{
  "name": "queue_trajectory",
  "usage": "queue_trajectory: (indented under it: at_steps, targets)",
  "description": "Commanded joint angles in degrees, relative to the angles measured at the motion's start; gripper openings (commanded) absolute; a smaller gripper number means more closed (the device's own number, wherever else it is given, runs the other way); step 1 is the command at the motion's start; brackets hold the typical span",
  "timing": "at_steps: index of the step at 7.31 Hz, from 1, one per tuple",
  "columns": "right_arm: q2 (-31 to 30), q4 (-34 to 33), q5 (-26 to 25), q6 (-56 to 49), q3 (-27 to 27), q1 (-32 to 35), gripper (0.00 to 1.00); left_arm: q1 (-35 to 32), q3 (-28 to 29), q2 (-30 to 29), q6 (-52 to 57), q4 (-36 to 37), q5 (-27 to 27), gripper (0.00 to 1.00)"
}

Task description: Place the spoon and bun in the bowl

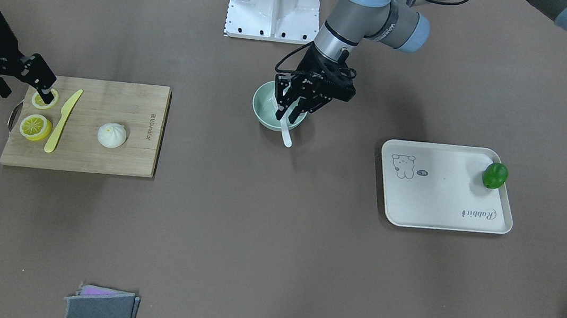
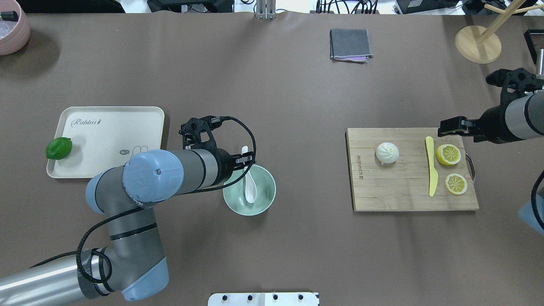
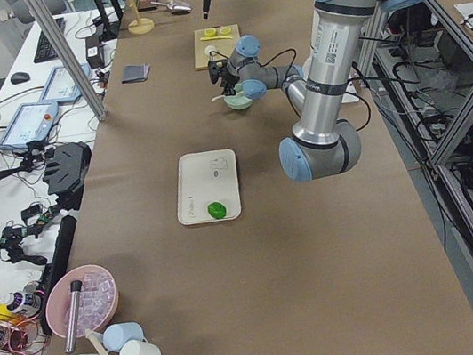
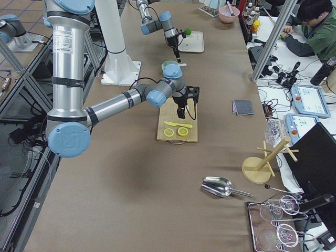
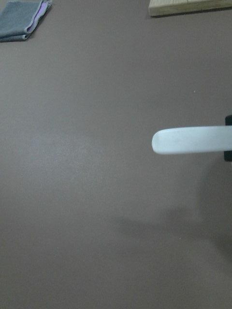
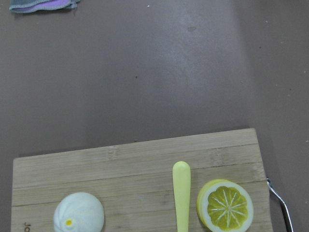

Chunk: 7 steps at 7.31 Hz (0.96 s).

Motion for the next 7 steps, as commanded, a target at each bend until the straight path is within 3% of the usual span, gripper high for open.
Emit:
queue_trajectory:
  at_steps: [1,2,3,5,6,7]
  targets:
    - [0.48,-0.09,0.09,0.09,0.44,0.0,1.0,-0.28,-2.45,0.39,4.04,0.51,0.32,0.99]
    - [0.92,-0.52,0.09,0.18,0.71,-0.18,0.99,-1.42,-7.69,1.52,11.91,6.86,-2.73,0.99]
    - [1.62,-1.13,-0.87,0.87,0.62,-0.96,0.99,-7.52,-10.88,2.58,15.56,15.1,-9.11,0.99]
    - [7.65,-11.8,-7.35,0.88,0.27,-5.52,0.99,-24.63,-11.53,10.37,37.88,17.3,-25.61,0.99]
    - [10.83,-16.21,-9.56,1.84,0.01,-8.33,0.99,-32.37,-10.22,13.8,48.62,17.3,-31.53,0.99]
    - [11.47,-16.26,-12.36,5.07,-0.34,-11.92,0.98,-37.15,-8.99,16.53,56.65,17.21,-33.85,0.99]
